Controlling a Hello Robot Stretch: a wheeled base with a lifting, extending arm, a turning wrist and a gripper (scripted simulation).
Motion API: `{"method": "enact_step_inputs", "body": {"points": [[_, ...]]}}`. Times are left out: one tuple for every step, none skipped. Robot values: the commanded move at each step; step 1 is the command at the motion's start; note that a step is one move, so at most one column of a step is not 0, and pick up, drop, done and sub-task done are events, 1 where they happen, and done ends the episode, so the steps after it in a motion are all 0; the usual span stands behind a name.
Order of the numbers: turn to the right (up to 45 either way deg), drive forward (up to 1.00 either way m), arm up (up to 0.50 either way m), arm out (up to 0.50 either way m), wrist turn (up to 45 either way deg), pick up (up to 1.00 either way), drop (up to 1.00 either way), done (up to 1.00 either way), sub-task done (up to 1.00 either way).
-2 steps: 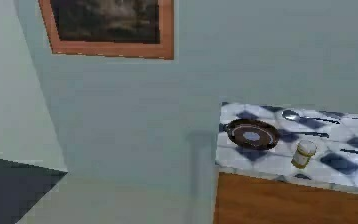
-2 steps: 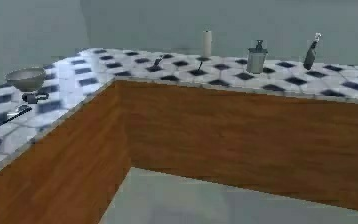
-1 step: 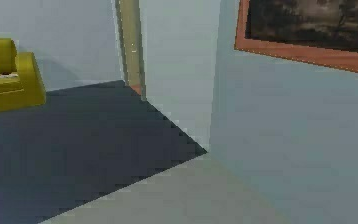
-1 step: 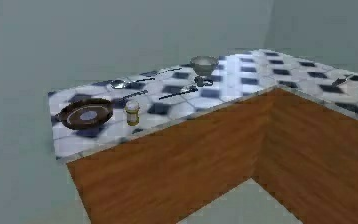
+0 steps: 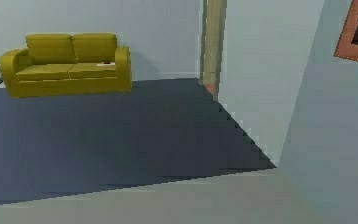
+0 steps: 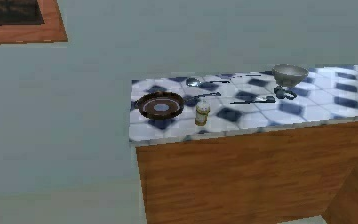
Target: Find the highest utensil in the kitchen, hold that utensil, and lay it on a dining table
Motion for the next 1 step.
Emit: {"method": "enact_step_inputs", "body": {"points": [[0.0, 0.0, 0.5, 0.0, 0.0, 0.0, 0.0, 0.0, 0.0]]}}
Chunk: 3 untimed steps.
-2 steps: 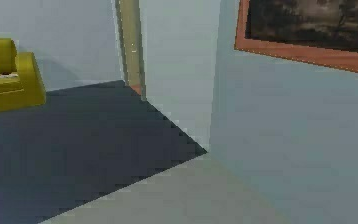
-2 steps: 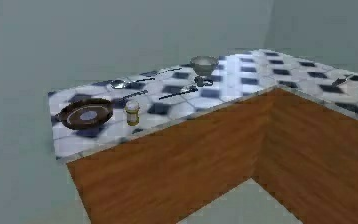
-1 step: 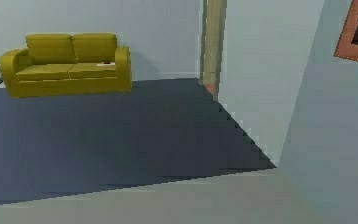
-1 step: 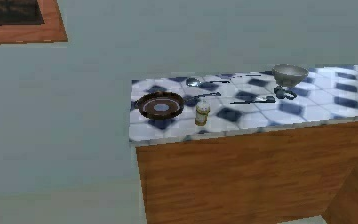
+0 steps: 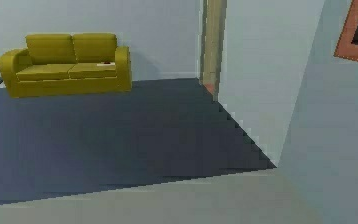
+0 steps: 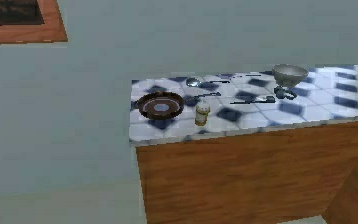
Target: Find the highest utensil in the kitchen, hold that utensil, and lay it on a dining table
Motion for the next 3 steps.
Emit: {"method": "enact_step_inputs", "body": {"points": [[0.0, 0.0, 0.38, 0.0, 0.0, 0.0, 0.0, 0.0, 0.0], [0.0, 0.0, 0.0, 0.46, 0.0, 0.0, 0.0, 0.0, 0.0], [0.0, 0.0, 0.0, 0.0, 45.0, 0.0, 0.0, 0.0, 0.0]]}}
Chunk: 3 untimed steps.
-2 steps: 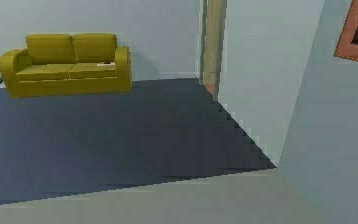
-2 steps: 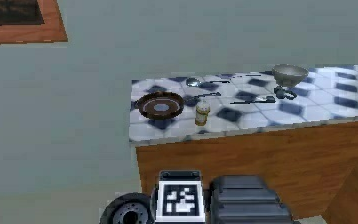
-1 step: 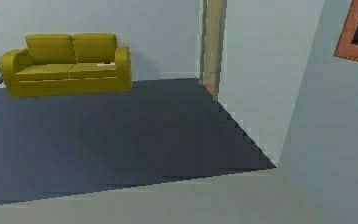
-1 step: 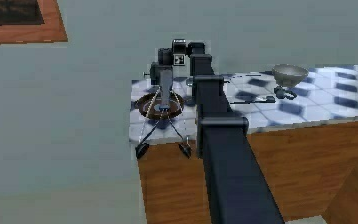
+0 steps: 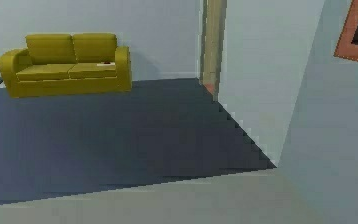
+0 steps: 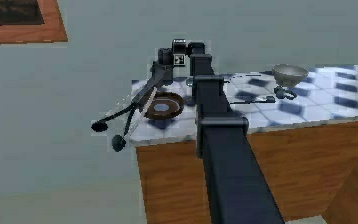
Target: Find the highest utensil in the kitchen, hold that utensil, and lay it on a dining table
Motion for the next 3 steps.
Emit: {"method": "enact_step_inputs", "body": {"points": [[0.0, 0.0, 0.0, 0.0, 45.0, 0.0, 0.0, 0.0, 0.0], [0.0, 0.0, 0.0, 0.0, 45.0, 0.0, 0.0, 0.0, 0.0], [0.0, 0.0, 0.0, 0.0, 30.0, 0.0, 0.0, 0.0, 0.0]]}}
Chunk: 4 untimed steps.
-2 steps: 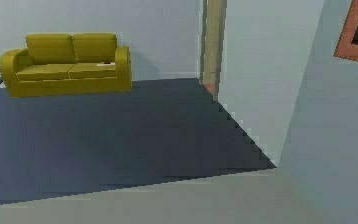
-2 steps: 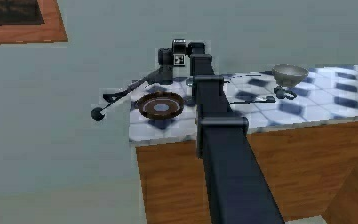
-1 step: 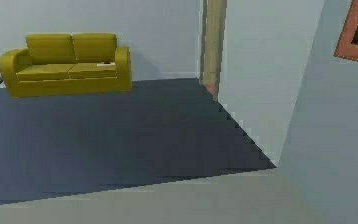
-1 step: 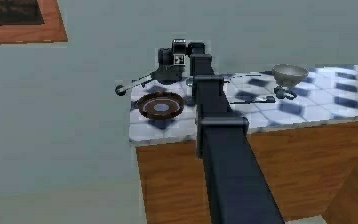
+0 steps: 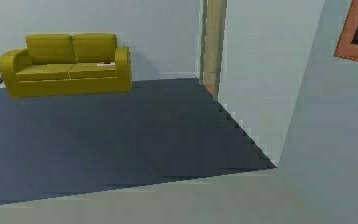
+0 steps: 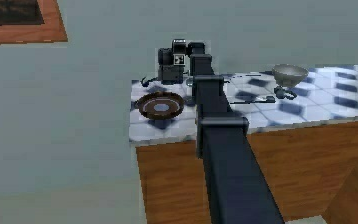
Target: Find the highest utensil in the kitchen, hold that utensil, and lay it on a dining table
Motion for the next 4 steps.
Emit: {"method": "enact_step_inputs", "body": {"points": [[0.0, 0.0, -0.12, 0.0, 0.0, 0.0, 0.0, 0.0, 0.0], [0.0, 0.0, 0.0, 0.0, 0.0, 1.0, 0.0, 0.0, 0.0], [0.0, 0.0, 0.1, 0.0, 0.0, 0.0, 0.0, 0.0, 0.0], [0.0, 0.0, 0.02, 0.0, 0.0, 0.0, 0.0, 0.0, 0.0]]}}
